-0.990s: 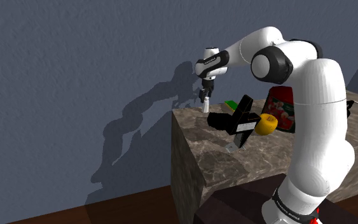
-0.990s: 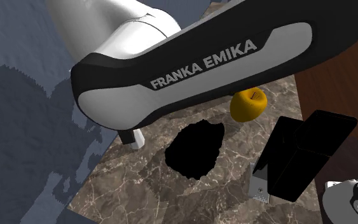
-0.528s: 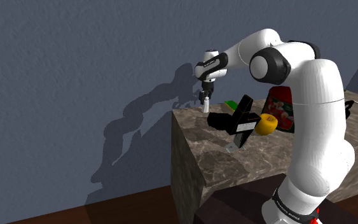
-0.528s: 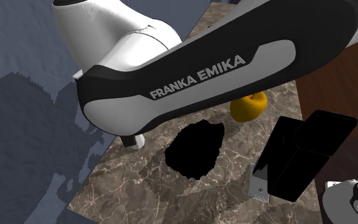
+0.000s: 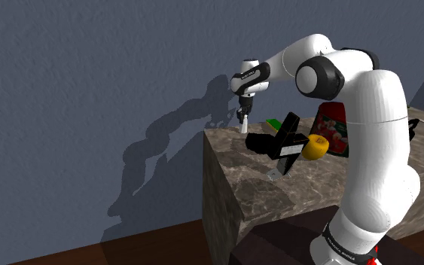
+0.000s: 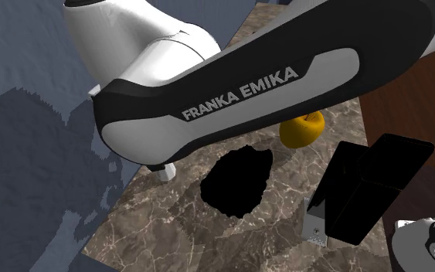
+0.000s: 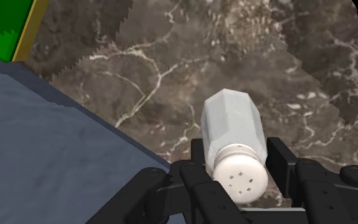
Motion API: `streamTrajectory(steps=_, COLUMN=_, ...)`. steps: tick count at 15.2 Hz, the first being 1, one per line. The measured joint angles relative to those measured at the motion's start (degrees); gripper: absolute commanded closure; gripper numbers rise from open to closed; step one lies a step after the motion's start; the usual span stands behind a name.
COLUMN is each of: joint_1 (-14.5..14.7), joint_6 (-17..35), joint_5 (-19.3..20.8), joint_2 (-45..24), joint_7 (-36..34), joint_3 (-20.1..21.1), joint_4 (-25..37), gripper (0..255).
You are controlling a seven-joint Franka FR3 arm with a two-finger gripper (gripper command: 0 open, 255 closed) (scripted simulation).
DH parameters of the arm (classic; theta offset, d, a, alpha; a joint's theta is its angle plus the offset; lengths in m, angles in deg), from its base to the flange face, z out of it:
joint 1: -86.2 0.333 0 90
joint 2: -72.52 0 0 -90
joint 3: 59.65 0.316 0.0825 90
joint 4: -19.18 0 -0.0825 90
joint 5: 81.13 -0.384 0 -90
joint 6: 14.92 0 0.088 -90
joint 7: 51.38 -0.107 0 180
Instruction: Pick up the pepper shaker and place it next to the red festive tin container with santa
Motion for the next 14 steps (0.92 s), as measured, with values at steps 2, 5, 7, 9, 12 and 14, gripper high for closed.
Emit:
streamTrajectory(steps=2, joint_1=0.00, joint_6=0.00, joint_5=0.00, joint_2=0.00, joint_7=0.00, joint_3=0.00, joint_4=0.01, gripper=255)
streamTrajectory(steps=5, joint_1=0.01, joint_6=-0.32, joint_5=0.04, joint_2=0.14, joint_7=-0.01, joint_3=-0.02, joint_4=0.17, gripper=255)
streamTrajectory(steps=7, joint_1=0.05, joint_6=-1.38, joint_5=0.18, joint_2=0.71, joint_7=-0.02, joint_3=-0.11, joint_4=0.68, gripper=255)
streamTrajectory(steps=9, joint_1=0.13, joint_6=-2.43, joint_5=0.31, joint_2=1.23, joint_7=-0.08, joint_3=-0.17, joint_4=1.22, gripper=255)
streamTrajectory(steps=12, joint_1=0.05, joint_6=-4.56, joint_5=0.45, joint_2=1.81, joint_7=0.01, joint_3=-0.30, joint_4=2.81, gripper=255)
streamTrajectory(steps=14, joint_1=0.24, joint_6=-5.66, joint_5=0.71, joint_2=2.79, joint_7=-0.13, joint_3=-0.40, joint_4=2.94, gripper=255)
